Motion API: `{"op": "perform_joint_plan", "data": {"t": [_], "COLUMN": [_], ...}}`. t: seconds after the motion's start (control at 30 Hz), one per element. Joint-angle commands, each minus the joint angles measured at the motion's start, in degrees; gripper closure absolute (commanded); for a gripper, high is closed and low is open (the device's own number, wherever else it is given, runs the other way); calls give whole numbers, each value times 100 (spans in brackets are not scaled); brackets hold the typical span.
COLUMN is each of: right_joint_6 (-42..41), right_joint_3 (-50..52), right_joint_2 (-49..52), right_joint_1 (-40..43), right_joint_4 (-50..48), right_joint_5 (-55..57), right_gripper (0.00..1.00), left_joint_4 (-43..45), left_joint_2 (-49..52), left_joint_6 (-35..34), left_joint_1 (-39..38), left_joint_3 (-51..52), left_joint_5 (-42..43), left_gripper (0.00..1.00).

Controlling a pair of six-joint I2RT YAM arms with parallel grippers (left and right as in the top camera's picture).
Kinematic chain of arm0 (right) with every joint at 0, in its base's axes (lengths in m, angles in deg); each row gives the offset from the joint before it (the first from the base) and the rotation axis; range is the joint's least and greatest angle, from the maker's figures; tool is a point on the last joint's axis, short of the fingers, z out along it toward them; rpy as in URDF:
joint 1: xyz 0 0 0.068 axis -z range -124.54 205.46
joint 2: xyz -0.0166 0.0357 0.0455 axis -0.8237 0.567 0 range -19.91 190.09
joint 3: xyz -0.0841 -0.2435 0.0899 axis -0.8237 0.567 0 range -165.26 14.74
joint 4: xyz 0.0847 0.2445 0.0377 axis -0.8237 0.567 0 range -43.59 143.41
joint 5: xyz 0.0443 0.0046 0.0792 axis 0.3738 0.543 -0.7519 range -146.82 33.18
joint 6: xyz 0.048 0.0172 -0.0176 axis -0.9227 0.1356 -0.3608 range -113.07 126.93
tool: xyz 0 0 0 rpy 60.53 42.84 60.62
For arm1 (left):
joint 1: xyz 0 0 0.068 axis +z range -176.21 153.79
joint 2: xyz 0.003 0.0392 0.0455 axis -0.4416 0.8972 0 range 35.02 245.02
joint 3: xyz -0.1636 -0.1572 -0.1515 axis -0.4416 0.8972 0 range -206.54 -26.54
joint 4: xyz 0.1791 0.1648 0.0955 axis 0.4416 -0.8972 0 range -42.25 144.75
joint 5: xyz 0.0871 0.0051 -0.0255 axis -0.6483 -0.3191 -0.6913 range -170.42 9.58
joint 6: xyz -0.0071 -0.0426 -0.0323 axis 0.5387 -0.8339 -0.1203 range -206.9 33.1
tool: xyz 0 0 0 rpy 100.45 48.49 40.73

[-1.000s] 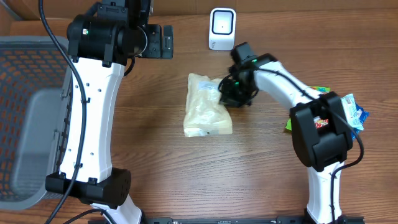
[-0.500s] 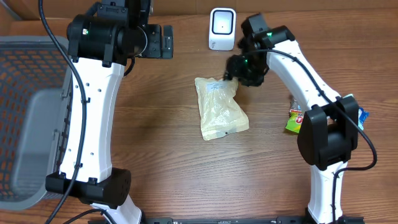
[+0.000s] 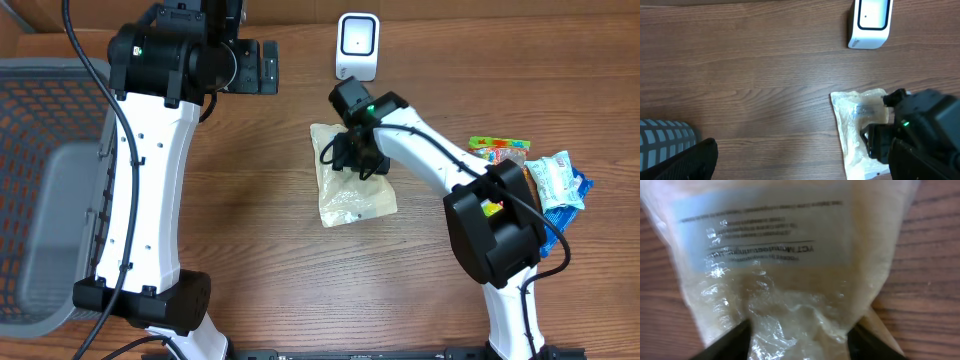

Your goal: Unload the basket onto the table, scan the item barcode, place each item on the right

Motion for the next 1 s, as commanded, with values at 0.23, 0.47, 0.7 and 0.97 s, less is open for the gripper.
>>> {"op": "perform_joint_plan", "data": {"t": [0.23, 0.47, 0.7, 0.97], "right_joint_6": [-393, -391, 868, 907], "right_joint_3": [127, -7, -739, -726], "right_joint_2": [203, 214, 114, 271], "right_joint_1": [46, 57, 37, -181], "right_joint_4": [-295, -260, 48, -341], "right_joint_5": [122, 39, -4, 28], "right_gripper": [57, 96, 41, 0], "left_joint_4": [20, 20, 20, 20], "left_joint_2": [48, 48, 48, 50], "left_joint_6": [111, 111, 111, 111], "left_joint_1": [20, 20, 20, 20], "left_joint_3": [15, 15, 15, 15], "left_joint_5": [-33, -33, -33, -33], "left_gripper": [0, 0, 0, 0]}}
